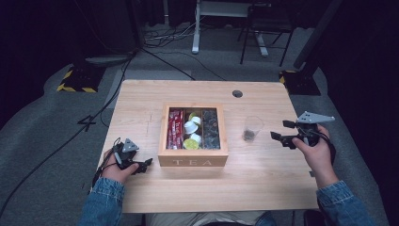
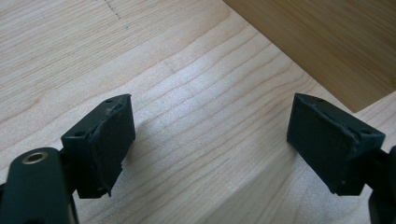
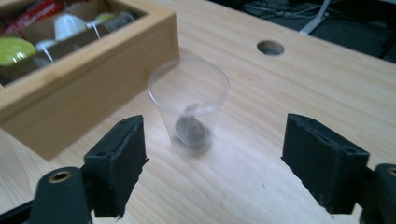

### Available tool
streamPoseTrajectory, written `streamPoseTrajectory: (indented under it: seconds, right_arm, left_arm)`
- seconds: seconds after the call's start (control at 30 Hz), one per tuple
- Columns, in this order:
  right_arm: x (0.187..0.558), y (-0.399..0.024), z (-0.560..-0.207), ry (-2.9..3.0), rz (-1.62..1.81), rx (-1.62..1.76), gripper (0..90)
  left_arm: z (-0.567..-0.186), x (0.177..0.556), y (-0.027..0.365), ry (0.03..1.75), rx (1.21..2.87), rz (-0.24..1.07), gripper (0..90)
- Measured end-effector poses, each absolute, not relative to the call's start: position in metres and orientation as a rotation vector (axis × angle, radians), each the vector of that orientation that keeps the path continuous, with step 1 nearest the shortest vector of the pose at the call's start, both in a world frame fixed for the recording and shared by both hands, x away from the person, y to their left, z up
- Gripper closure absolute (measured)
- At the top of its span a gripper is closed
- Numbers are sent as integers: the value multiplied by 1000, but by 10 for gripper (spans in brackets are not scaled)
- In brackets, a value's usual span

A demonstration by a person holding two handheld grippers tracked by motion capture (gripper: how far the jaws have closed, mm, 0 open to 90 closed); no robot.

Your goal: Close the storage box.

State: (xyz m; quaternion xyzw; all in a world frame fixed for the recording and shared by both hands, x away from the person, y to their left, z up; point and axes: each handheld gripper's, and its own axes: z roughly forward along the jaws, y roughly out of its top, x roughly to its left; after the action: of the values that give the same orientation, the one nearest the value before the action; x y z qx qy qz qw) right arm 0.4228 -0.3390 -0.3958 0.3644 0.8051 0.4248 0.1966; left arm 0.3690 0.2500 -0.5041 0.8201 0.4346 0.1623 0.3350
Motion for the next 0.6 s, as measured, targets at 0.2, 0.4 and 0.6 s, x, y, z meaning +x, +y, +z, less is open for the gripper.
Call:
streamPoseTrajectory:
  seconds: [0.2,0.4,0.6]
  right_arm:
    - [420,-358,-411,2296,1135,1065,162]
    - [418,-373,-436,2313,1056,1121,174]
    - [416,-381,-449,2323,1080,1083,167]
  left_arm:
    - [-504,369,251,1131,2143,418,156]
    - [-504,369,251,1131,2142,417,156]
    - [-504,369,250,1130,2143,420,155]
